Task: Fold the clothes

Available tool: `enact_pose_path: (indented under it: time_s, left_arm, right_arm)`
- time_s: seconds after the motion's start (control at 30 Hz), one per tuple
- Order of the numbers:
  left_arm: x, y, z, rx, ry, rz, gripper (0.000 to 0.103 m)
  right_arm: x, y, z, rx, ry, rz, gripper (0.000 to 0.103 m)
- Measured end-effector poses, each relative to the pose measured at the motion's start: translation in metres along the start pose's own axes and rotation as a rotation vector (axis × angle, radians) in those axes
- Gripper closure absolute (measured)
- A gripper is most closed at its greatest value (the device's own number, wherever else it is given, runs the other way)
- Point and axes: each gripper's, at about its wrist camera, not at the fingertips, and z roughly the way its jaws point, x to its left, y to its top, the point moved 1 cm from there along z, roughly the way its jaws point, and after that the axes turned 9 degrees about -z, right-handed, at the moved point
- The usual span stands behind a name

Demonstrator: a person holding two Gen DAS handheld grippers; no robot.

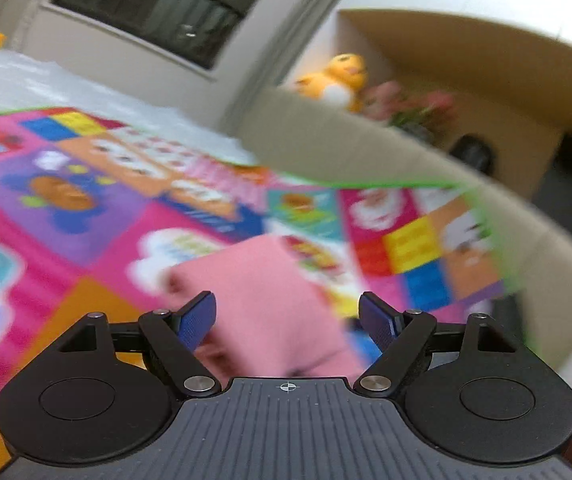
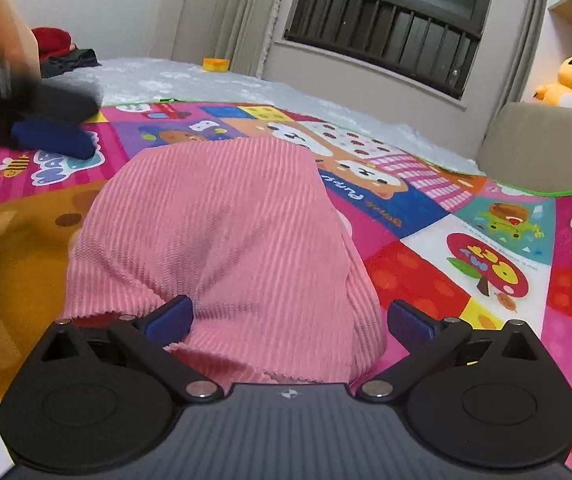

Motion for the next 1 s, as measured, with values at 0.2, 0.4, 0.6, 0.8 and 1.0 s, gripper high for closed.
enact_pose_path:
  time_s: [0.2, 0.4, 0.6, 0.8, 1.0]
  left_arm:
    - [0.028, -0.017, 0.046, 0.084, 0.017, -0.066, 0.029]
    - [0.038, -0.014, 0.055, 0.081, 0.019, -0.086, 0.029]
    - [0.038, -0.015, 0.057, 0.082, 0.032, -0.042, 0.028]
    - [0.039, -0.016, 0.058, 0.082, 0.033, -0.041, 0.028]
    - [0.038, -0.014, 0.061, 0.079, 0.029, -0.041, 0.022]
  right_arm:
    - [-0.038, -0.01, -0.027, -0.031, 0.176, 0.207, 0.0]
    - [-0.13, -0.05, -0.015, -0.073, 0.331, 0.73, 0.0]
    - [-0.141, -0.044, 0.046, -0.044, 0.546, 0.883, 0.0]
    - [-0.125, -0.043, 0.046, -0.016, 0.669, 0.841, 0.003]
    - [-0.092, -0.041, -0.015, -0.032, 0.707, 0.733, 0.032]
